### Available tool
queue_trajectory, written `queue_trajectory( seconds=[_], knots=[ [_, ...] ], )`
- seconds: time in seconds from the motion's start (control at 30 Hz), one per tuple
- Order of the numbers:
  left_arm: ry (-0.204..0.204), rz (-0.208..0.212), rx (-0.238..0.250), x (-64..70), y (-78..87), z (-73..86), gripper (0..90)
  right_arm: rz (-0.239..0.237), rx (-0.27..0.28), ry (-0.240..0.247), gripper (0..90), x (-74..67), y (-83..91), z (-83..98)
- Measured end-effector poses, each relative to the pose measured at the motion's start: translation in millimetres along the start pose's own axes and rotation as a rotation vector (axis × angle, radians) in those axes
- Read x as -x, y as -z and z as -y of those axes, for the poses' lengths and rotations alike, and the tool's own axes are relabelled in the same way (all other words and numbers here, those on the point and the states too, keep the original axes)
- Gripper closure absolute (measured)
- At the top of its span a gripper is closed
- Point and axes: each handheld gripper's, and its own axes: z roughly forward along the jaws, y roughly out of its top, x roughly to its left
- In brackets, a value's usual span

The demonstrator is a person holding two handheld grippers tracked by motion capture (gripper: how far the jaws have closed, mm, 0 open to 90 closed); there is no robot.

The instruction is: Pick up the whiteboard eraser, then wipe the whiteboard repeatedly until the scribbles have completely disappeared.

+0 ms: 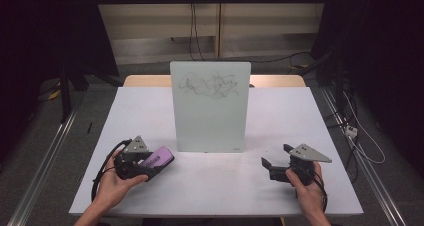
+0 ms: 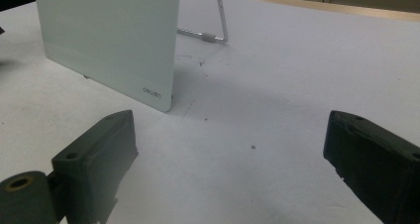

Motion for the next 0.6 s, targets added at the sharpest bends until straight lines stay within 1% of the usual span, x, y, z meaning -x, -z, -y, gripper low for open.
queue_trajectory(
  seconds=[0.13, 0.2, 0.3, 0.33, 0.37, 0.5, 0.6],
  knots=[
    [-0.008, -0.004, 0.053, 1.8, 4.6, 0.3, 40.7, 0.000, 0.000, -0.001, 6.2, -0.1, 0.0, -0.1],
    [-0.001, -0.019, 0.090, 2.5, 8.5, 0.1, 40.7, 0.001, 0.002, -0.001, 6.2, -0.9, 0.0, -0.4],
    [0.001, -0.025, 0.142, 1.3, 12.4, 0.1, 40.7, 0.001, 0.005, -0.005, 6.2, -0.7, -0.7, -0.8],
    [0.013, -0.026, 0.163, 1.1, 13.1, 0.5, 40.7, 0.001, 0.005, -0.005, 6.2, -0.7, -0.7, -0.8],
    [0.014, -0.027, 0.177, 0.0, 14.1, 0.9, 40.7, 0.005, 0.004, -0.003, 6.2, -0.4, -1.2, -1.0],
    [0.028, -0.022, 0.218, -0.8, 16.2, 1.8, 40.7, 0.006, -0.005, -0.004, 6.3, -0.1, -4.0, -1.0],
    [0.018, -0.028, 0.251, 1.8, 18.0, 0.5, 40.7, 0.005, -0.006, -0.005, 6.3, -1.2, -4.7, -1.1]
  ],
)
